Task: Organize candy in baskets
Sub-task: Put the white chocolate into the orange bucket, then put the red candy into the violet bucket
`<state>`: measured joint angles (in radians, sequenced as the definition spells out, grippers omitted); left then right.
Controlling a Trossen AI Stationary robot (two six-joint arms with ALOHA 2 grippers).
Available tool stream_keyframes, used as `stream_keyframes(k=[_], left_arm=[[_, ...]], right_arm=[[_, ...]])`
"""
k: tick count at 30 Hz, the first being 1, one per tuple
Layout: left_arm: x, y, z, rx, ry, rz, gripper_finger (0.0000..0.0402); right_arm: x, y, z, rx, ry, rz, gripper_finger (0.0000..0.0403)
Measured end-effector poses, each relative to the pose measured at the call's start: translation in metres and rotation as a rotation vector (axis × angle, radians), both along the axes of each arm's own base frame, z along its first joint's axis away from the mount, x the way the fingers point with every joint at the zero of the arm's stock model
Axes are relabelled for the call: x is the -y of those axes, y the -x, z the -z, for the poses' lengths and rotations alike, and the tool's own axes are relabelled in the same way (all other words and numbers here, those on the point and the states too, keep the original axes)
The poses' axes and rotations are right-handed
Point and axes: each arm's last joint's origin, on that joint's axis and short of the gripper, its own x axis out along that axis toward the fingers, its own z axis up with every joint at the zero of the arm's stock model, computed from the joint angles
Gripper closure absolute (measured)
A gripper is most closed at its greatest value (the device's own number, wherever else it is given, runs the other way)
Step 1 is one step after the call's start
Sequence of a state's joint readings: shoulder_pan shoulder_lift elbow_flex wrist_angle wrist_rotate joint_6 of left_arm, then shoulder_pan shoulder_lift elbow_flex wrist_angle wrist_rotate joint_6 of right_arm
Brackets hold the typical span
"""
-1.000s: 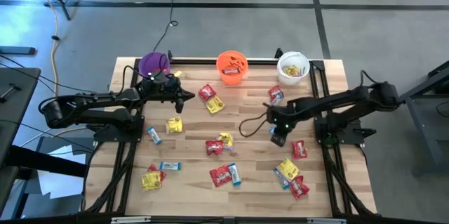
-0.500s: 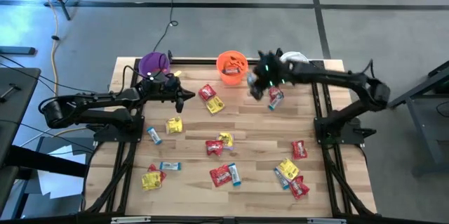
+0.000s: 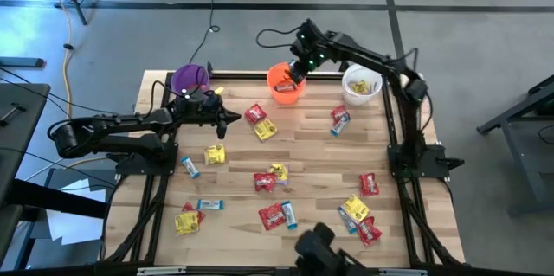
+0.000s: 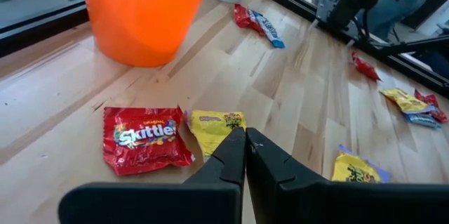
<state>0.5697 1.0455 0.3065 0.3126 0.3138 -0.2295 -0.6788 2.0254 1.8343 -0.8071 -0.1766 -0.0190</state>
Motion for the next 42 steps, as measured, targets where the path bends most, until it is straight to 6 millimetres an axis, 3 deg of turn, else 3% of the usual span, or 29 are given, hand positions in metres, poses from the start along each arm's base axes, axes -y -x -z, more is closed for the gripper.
stream_keyframes(k=[6,17,32,39,42], left_arm=[[0.000,0.000,0.000,-0.002,-0.004,0.001,0.0402],[0.000,0.000,0.000,-0.002,-0.005,-0.001,0.0401],[0.000,0.000,0.000,-0.003,-0.005,-0.001,0.0401],[0.000,0.000,0.000,-0.003,-0.005,-0.001,0.0401],[0.000,0.000,0.000,-0.003,-0.005,-0.001,0.0401]], right_arm=[[0.016,-0.016,0.021,-0.054,-0.061,-0.010,0.0377],[0.015,-0.031,0.050,-0.085,-0.171,0.048,0.0377],[0.015,-0.036,0.052,-0.047,-0.188,0.105,0.0375],[0.006,-0.044,0.050,-0.035,-0.184,0.104,0.0293],[0.004,-0.048,0.040,-0.009,-0.167,0.097,0.0253]])
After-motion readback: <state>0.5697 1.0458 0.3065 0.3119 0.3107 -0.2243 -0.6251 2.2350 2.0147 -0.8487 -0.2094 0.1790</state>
